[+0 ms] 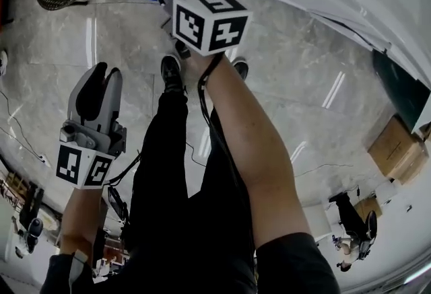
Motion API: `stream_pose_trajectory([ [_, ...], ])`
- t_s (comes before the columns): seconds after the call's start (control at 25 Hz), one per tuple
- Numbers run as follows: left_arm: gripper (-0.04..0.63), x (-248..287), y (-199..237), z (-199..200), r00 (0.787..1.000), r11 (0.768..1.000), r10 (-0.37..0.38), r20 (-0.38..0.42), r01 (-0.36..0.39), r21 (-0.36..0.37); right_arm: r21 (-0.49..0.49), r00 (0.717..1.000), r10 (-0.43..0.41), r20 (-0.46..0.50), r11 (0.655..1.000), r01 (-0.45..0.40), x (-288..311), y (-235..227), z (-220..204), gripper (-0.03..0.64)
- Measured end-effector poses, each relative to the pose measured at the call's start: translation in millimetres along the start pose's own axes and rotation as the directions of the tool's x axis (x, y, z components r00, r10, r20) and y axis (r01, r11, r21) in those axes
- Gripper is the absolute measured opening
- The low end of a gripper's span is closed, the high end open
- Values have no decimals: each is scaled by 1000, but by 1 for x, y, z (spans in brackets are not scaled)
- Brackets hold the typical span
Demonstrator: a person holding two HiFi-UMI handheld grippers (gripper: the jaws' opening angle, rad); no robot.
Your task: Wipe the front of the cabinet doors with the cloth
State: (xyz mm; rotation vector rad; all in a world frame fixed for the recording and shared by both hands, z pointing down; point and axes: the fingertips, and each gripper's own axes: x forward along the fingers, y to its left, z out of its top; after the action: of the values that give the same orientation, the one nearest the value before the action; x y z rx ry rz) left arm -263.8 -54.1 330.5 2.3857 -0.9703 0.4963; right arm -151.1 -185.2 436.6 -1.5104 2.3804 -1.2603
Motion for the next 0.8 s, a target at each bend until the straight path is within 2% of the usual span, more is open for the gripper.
stream_pose_trajectory([
  [0.24,110,35,-50,-11,998,999,-52,-17,53,15,3,995,-91,39,996,91,-65,-61,16,57],
  [0.44,110,57,-87,-16,996,996,-80,-26,81,26,-33,989,-144,43,989,145,-111,-91,30,57],
  [0.68,110,70,-110,-21,997,997,-76,-24,76,13,-123,984,-176,19,977,177,-137,-99,35,57],
  [0.8,110,70,-106,-26,997,997,-77,-18,77,5,-232,974,-225,6,947,220,-142,-98,26,57],
])
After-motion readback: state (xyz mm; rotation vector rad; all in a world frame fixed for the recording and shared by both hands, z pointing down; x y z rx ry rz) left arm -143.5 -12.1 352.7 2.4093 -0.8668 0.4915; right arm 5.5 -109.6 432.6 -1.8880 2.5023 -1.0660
